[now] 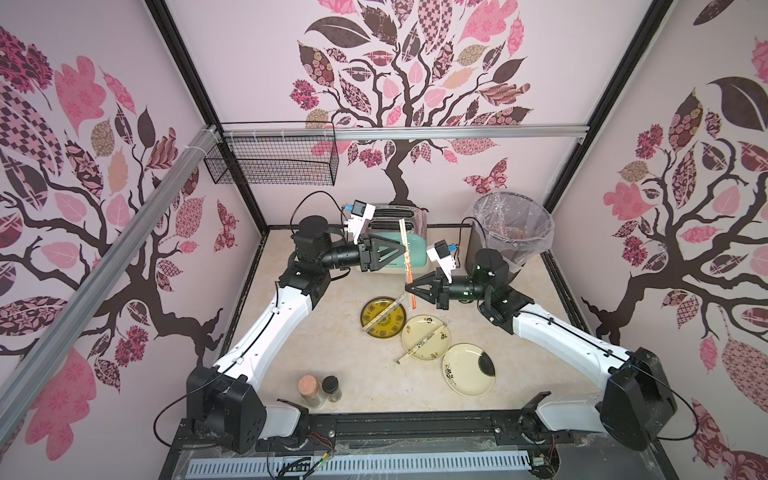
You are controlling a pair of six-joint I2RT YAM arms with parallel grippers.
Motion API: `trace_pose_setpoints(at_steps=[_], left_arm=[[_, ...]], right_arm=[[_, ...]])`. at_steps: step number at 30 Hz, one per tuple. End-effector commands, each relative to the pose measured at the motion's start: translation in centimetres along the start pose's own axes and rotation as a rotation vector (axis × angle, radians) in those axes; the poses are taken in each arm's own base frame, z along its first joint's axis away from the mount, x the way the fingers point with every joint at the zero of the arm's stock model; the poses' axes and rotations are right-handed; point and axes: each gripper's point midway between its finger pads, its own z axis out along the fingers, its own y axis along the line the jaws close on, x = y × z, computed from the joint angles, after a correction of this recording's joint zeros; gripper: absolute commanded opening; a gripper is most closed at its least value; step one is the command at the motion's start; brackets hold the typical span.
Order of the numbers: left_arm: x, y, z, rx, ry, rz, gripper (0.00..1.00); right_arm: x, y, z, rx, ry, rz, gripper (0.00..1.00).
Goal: Remove the packaging of disposable chopsticks
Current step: Remove the packet bag from the disposable chopsticks.
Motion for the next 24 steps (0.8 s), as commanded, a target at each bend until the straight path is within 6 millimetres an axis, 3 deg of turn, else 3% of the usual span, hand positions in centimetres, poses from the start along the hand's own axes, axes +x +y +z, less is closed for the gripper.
trace_pose_setpoints(at_steps=[1,11,24], left_arm=[[0.1,0.2,0.2,0.029,-0.003,-0.005,0.60],[1.1,0.9,0.9,0.049,0.026,-0.033,0.27],[3.9,1.1,3.0,0.074,0.113,-0.056,0.21]], right_arm=[[-1.8,1.8,0.0,-0.041,-0.048,-0.066,0.00],[-2.8,1.4,0.7,-0.051,-0.065,-0.098,0.00],[-5.7,2.0,0.6,-0.045,-0.137,-0.188,0.00]])
